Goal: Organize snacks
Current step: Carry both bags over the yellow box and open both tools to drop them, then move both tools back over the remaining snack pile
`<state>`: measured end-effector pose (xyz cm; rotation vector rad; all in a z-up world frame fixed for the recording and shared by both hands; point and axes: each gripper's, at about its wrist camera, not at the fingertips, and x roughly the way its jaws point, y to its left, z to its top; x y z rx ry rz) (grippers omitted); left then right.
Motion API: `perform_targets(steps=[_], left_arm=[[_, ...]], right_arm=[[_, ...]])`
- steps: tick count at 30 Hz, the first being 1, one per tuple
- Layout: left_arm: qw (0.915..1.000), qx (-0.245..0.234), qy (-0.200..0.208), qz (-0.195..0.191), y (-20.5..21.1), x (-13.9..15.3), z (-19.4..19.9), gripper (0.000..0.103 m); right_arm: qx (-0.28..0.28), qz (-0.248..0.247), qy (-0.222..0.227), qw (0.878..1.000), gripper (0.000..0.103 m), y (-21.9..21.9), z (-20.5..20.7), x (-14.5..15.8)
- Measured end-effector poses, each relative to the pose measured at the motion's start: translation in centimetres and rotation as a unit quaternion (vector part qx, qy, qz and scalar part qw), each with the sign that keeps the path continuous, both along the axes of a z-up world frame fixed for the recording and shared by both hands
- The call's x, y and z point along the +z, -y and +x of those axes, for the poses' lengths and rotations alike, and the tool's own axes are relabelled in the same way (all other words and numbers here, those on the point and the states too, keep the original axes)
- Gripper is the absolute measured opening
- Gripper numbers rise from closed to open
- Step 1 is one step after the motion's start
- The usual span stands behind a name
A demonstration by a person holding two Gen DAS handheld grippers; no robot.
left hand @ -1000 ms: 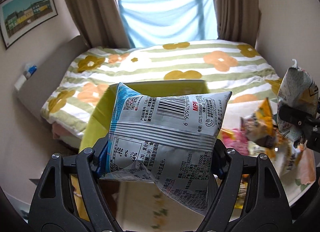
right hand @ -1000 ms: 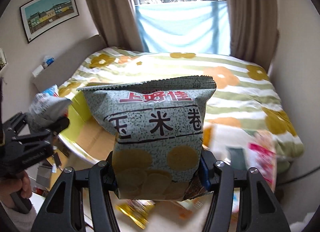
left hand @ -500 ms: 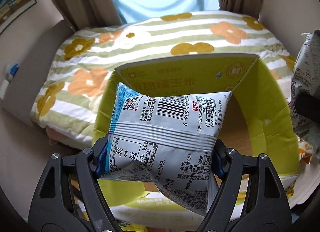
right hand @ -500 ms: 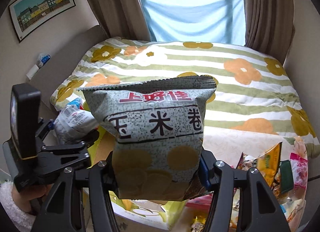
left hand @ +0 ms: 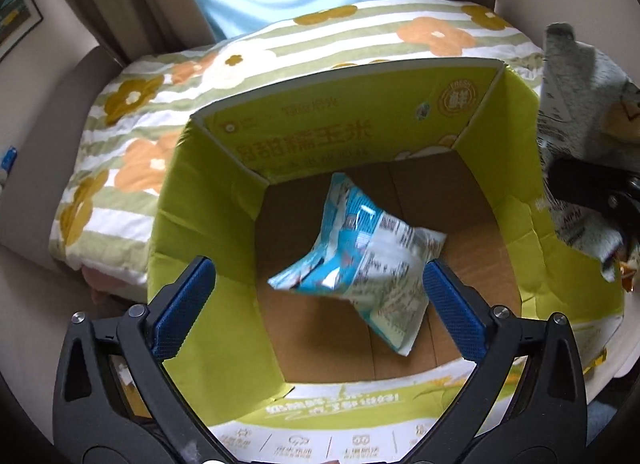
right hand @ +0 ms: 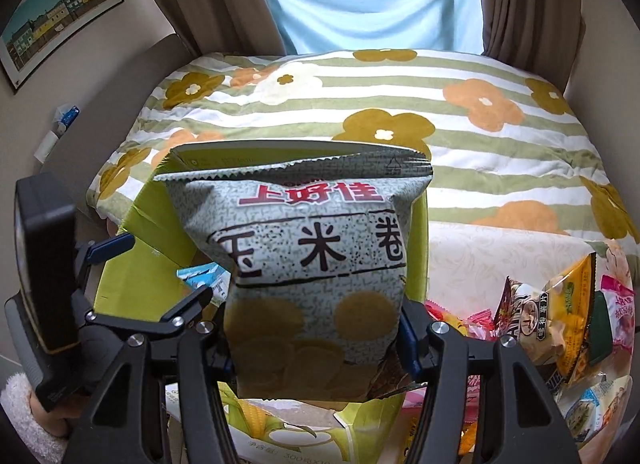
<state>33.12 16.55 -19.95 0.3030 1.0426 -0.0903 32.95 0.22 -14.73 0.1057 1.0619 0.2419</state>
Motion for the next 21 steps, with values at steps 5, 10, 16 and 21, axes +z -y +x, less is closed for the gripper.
perform_targets(steps=[5, 10, 16, 21], left_arm=[[0.9999, 0.014, 0.004, -0.001, -0.9, 0.9, -1.5, 0.103], [0.9988, 0.040, 0.004, -0.028, -2.3, 1.5, -2.7, 0.103], [0.9977, 0.059, 0.014, -0.029, -3.6, 2.4, -4.2, 0.103], [0.9963, 0.073, 0.022, -0.040, -4.2, 3.1, -5.3, 0.103]], right_arm=[[0.009, 0.000, -0.011, 1.000, 0.056, -0.9, 0.8, -0.3], [0.028, 0.005, -0.004, 1.000, 0.079, -2.4, 1.1, -0.6], [0.026, 0.008, 0.000, 1.000, 0.103, -2.2, 0.3, -0.7], [0.033, 0.003, -0.006, 0.999, 0.103, -2.1, -0.9, -0.4]])
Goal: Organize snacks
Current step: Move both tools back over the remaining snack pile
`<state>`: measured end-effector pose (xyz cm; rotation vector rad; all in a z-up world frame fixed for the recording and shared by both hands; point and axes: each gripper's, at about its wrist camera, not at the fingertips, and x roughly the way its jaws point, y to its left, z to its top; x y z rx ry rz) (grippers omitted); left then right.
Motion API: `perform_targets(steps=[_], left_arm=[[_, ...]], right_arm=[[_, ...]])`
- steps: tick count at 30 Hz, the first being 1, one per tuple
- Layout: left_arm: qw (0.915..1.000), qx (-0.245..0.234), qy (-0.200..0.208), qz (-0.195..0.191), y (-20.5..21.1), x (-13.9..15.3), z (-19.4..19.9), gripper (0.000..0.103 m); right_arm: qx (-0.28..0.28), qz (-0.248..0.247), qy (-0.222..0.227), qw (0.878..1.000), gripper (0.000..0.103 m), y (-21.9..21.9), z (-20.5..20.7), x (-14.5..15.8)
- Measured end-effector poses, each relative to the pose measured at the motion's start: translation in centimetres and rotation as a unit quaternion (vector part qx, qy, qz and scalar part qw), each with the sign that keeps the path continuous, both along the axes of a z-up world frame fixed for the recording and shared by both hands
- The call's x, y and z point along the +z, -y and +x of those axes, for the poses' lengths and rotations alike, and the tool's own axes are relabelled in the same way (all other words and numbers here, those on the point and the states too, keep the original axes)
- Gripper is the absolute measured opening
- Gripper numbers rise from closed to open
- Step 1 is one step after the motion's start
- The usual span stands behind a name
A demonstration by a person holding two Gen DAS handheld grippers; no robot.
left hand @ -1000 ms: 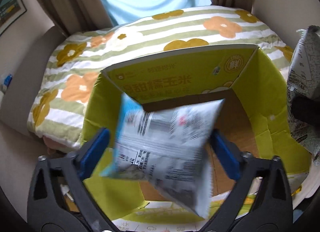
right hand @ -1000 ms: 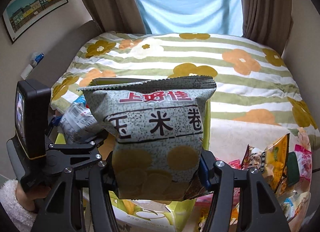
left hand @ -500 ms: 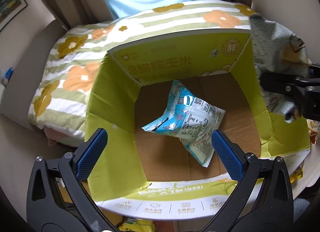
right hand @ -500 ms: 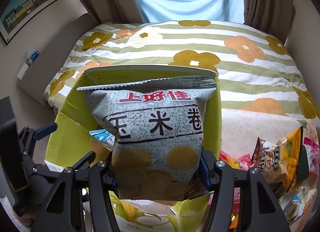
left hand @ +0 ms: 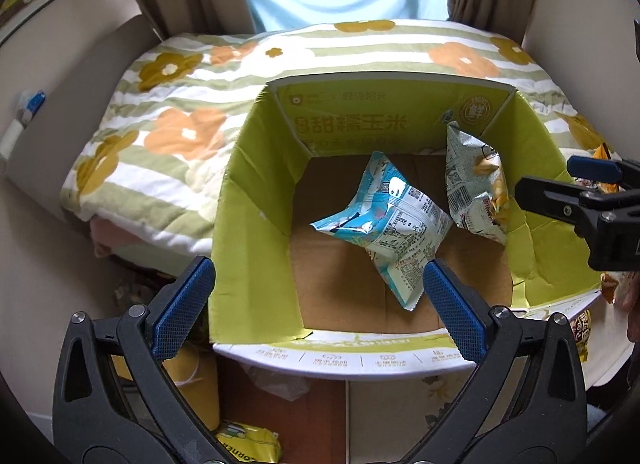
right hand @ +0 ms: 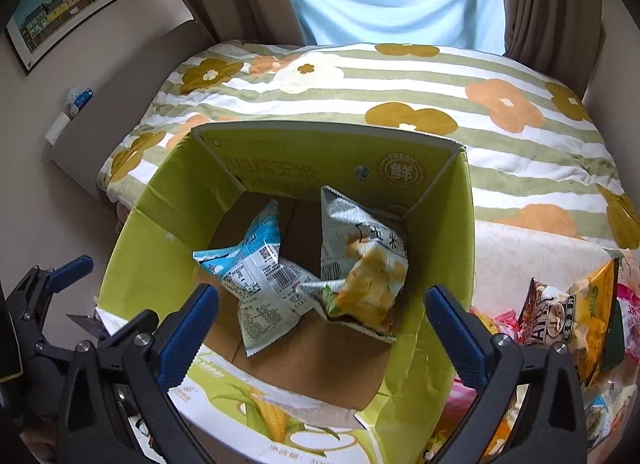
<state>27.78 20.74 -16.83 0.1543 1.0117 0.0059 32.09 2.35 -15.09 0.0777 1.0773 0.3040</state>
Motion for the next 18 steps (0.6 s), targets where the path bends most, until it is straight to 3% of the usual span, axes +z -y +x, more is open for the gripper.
perform_targets(steps=[7, 18], left_arm=[[0.9999, 0.010, 0.006, -0.008, -0.4, 0.4, -1.3, 0.103], [0.9993, -0.001, 0.027, -0.025, 3.2, 2.2, -4.5, 0.103]], right_arm=[[-0.003, -0.007, 0.007, 1.000, 0.103, 0.3, -2.2, 1.7], [-0.023, -0.008, 0.077, 0.997, 0.103, 4.0, -7.5, 5.2]])
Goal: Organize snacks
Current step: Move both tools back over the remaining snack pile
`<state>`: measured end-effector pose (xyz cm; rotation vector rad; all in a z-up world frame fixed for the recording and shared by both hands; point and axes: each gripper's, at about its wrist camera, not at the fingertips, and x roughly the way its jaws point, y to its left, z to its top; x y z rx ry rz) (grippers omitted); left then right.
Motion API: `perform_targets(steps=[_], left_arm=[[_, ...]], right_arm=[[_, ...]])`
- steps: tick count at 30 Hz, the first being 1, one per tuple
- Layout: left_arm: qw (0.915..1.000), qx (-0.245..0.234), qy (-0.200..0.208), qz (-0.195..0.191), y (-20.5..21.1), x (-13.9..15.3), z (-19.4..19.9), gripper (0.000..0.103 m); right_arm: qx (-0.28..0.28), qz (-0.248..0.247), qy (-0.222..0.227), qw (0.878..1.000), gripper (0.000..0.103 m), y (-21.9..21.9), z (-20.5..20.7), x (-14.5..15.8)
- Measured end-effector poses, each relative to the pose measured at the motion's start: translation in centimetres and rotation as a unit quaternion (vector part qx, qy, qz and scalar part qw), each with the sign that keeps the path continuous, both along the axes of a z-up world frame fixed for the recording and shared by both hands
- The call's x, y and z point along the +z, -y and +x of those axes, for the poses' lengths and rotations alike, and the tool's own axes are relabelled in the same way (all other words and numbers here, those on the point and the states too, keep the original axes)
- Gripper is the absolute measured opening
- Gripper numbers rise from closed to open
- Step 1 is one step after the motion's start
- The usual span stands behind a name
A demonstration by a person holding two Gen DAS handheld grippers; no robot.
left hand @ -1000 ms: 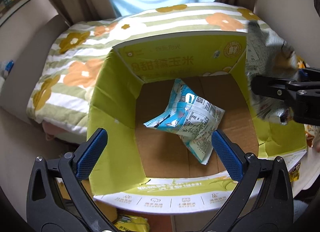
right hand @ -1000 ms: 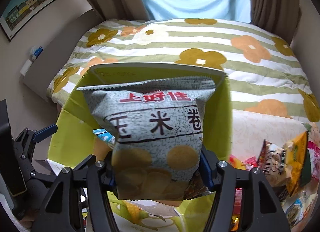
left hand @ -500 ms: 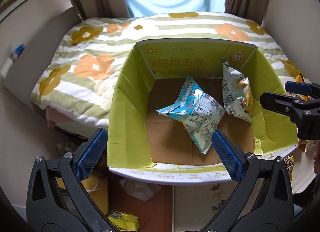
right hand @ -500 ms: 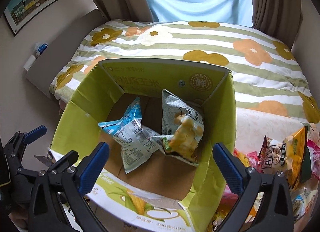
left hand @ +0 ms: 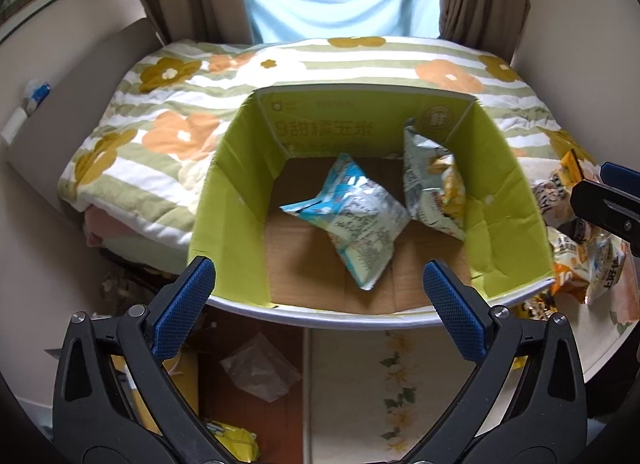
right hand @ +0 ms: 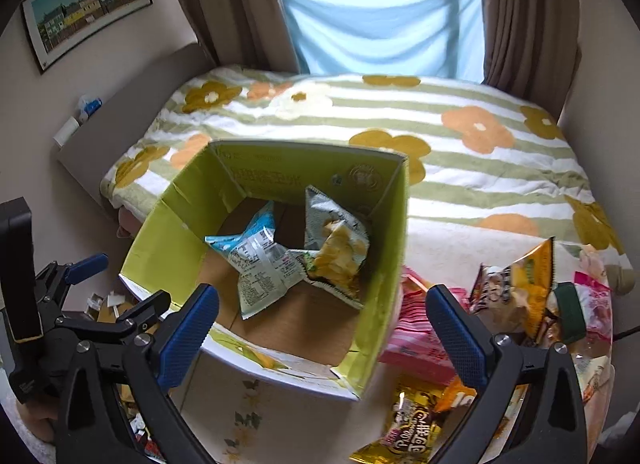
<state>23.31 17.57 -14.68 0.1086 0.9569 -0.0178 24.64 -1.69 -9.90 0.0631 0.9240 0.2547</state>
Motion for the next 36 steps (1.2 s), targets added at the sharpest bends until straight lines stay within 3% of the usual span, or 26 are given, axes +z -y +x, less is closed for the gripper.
perform_targets(steps=[6, 12, 22, 29, 36], left_arm=[[0.9996, -0.018, 0.019, -0.009, 5.2, 1.7, -1.6, 0.103], [0.9984, -0.046, 0.025, -0.021, 12.9, 2.8, -2.8, 0.103], [0.9953, -0.092, 0.016, -0.024, 26.0, 2.2, -4.2, 0.103], [0.9927, -0.119, -0.011, -0.013, 32.1, 0.6, -1.9, 0.103], [0.9879, -0.146, -0.051, -0.002, 35.0, -3.1, 3.0, 0.103]], right_arm=[[-0.024, 0.006, 0.010, 1.000, 0.103, 5.4, -2.7, 0.7], [-0.061, 0.001, 0.006, 0.998, 0.103, 12.7, -6.0, 0.8], [-0.111, 0.021, -0.011, 0.994, 0.103, 24.1, -10.1, 0.1], [-0.150, 0.062, -0.050, 0.986, 0.103, 29.5, -11.0, -2.8], [-0.214, 0.108, -0.095, 0.966, 0.103, 32.2, -10.5, -6.4]])
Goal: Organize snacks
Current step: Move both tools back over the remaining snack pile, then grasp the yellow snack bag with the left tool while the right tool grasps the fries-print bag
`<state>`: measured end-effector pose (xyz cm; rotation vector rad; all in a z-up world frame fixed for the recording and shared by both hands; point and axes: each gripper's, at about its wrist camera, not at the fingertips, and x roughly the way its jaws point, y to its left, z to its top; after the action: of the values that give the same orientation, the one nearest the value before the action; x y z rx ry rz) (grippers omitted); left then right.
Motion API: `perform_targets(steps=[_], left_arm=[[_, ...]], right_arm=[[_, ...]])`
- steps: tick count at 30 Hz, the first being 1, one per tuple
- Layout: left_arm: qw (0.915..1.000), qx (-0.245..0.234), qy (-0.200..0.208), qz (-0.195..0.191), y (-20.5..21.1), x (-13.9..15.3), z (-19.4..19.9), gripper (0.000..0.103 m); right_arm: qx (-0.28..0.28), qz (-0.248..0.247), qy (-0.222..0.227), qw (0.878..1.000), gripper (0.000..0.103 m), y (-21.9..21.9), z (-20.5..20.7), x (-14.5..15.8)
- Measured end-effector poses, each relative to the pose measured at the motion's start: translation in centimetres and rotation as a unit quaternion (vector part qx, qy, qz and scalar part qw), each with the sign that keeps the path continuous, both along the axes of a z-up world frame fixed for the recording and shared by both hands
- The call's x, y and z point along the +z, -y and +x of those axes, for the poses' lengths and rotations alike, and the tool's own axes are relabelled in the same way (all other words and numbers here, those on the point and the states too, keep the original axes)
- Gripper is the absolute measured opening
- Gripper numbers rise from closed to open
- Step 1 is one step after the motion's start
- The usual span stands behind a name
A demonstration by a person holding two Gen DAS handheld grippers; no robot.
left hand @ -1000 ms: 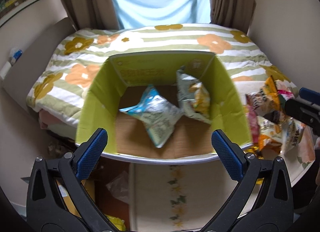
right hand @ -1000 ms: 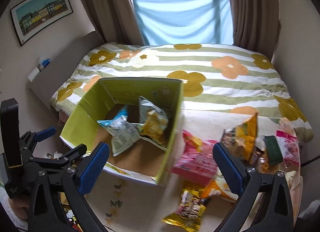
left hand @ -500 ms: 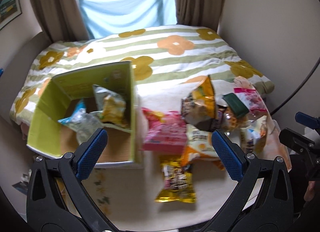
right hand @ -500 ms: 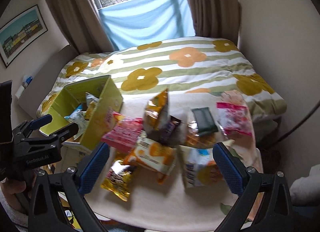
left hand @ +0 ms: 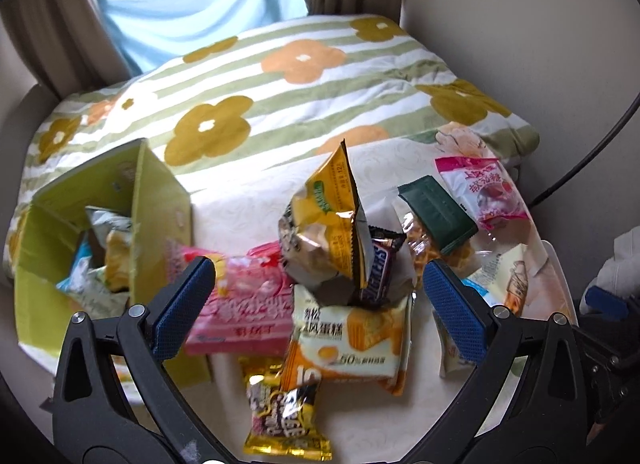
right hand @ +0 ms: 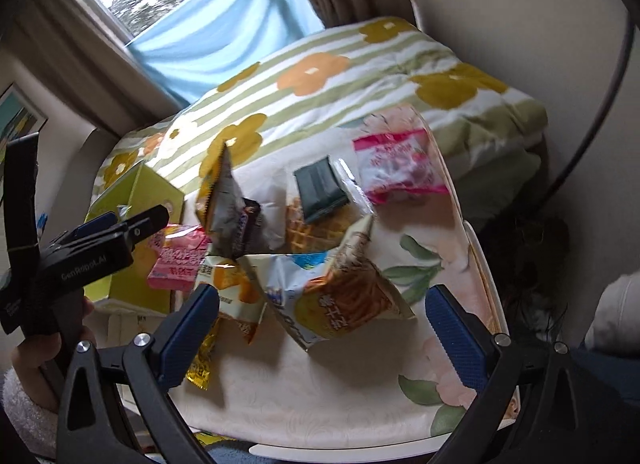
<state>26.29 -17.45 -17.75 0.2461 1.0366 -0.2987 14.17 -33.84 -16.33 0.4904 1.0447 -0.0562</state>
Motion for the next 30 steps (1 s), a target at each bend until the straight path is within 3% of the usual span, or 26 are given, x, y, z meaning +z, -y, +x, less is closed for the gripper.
perform_targets(steps=[9, 14, 23, 28, 30], left_arm=[[0.9982, -0.010, -0.058, 0.010, 0.5, -5.3, 5.2, 0.103], [0.9974, -0.021, -0.067, 0.012, 0.7, -6.3, 6.6, 0.103], [0.9953, -0.036, -0.090, -0.006, 0.6, -7.3, 8.2, 0.102], [0.9886, -0.035, -0.138, -0.050, 0.4, -8.6, 8.7, 0.078], [0.9872, -0.034, -0.145, -0.056, 0.5, -9.0, 8.7, 0.076]], right_arm=[[-0.088, 0.075, -0.061, 0.991, 0.103, 0.7, 0.8, -4.6], [-0.141, 0.169, -0.077, 0.972, 0.103, 0.7, 0.6, -7.6], [-0.200, 0.244, -0.076, 0.946, 0.103, 0.6, 0.4, -10.5], [-0.211, 0.253, -0.068, 0.942, 0.103, 0.9, 0.7, -10.7], [-0.219, 0.262, -0.066, 0.938, 0.103, 1.0, 0.8, -10.8]])
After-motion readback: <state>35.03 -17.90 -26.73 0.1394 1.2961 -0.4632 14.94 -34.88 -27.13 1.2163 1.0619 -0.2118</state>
